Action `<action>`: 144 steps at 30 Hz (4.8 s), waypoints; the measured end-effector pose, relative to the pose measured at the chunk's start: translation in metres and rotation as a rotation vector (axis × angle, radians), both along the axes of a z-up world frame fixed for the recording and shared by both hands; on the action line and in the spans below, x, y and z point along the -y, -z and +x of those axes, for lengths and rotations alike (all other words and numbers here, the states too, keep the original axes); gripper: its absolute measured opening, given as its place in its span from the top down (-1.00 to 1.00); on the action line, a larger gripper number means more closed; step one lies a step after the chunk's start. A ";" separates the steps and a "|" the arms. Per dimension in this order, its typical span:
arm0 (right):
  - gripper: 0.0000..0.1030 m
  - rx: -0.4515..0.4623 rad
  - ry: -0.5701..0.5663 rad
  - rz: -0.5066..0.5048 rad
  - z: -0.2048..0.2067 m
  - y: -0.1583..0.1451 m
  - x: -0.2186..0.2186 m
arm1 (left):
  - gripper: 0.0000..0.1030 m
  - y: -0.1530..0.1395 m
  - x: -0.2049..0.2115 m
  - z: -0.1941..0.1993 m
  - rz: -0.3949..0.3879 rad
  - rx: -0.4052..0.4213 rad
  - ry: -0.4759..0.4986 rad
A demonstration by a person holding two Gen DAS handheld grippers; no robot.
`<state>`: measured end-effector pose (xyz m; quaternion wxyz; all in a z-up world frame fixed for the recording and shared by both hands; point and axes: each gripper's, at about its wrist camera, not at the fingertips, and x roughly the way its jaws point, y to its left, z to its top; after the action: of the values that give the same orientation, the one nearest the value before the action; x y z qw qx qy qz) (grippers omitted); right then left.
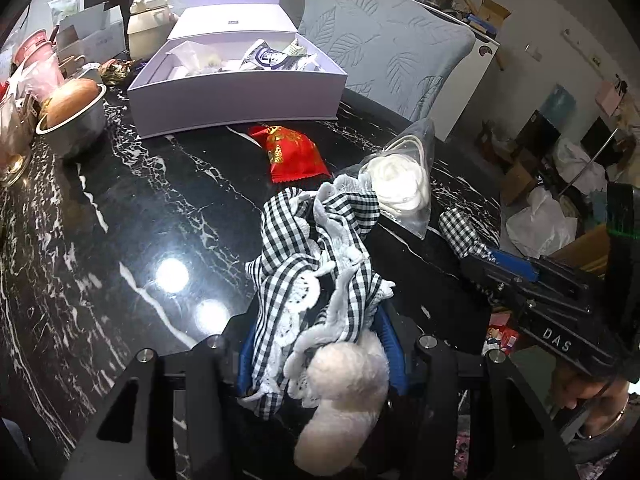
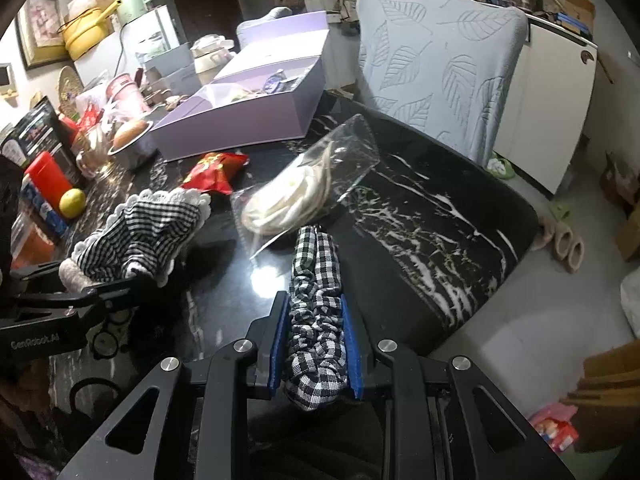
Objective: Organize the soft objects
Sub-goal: 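Lift both gingham items and carry them toward the open white box, then move both held gingham items over the inside of the box, then lower both gingham items into the box and open both tools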
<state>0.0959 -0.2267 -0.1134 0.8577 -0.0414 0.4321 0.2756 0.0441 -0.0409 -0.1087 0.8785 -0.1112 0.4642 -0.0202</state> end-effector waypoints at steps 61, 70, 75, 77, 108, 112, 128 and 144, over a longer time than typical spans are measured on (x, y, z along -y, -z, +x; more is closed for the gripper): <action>0.52 0.399 -0.200 0.152 0.074 -0.173 -0.078 | 0.02 -0.188 -0.039 0.094 0.182 0.539 -0.045; 0.52 0.400 -0.202 0.145 0.113 -0.170 -0.100 | 0.02 -0.182 -0.061 0.141 0.183 0.526 -0.066; 0.51 0.381 -0.192 0.147 0.134 -0.164 -0.115 | 0.02 -0.175 -0.079 0.164 0.165 0.496 -0.085; 0.52 0.364 -0.191 0.149 0.140 -0.160 -0.120 | 0.02 -0.171 -0.083 0.169 0.177 0.486 -0.093; 0.51 0.216 -0.154 -0.013 0.203 -0.103 -0.177 | 0.02 -0.055 -0.135 0.254 0.266 0.129 -0.179; 0.51 0.191 -0.166 -0.053 0.210 -0.091 -0.185 | 0.02 -0.041 -0.139 0.261 0.251 0.083 -0.178; 0.51 0.148 -0.175 -0.112 0.233 -0.068 -0.206 | -0.05 -0.030 -0.141 0.270 0.268 0.016 -0.185; 0.23 0.086 -0.137 -0.151 0.252 -0.050 -0.205 | -0.36 -0.026 -0.137 0.273 0.269 -0.024 -0.187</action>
<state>0.3477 -0.0222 -0.0631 0.8490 -0.1471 0.4105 0.2984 0.3173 0.0964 -0.0832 0.8779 -0.0358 0.4608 0.1254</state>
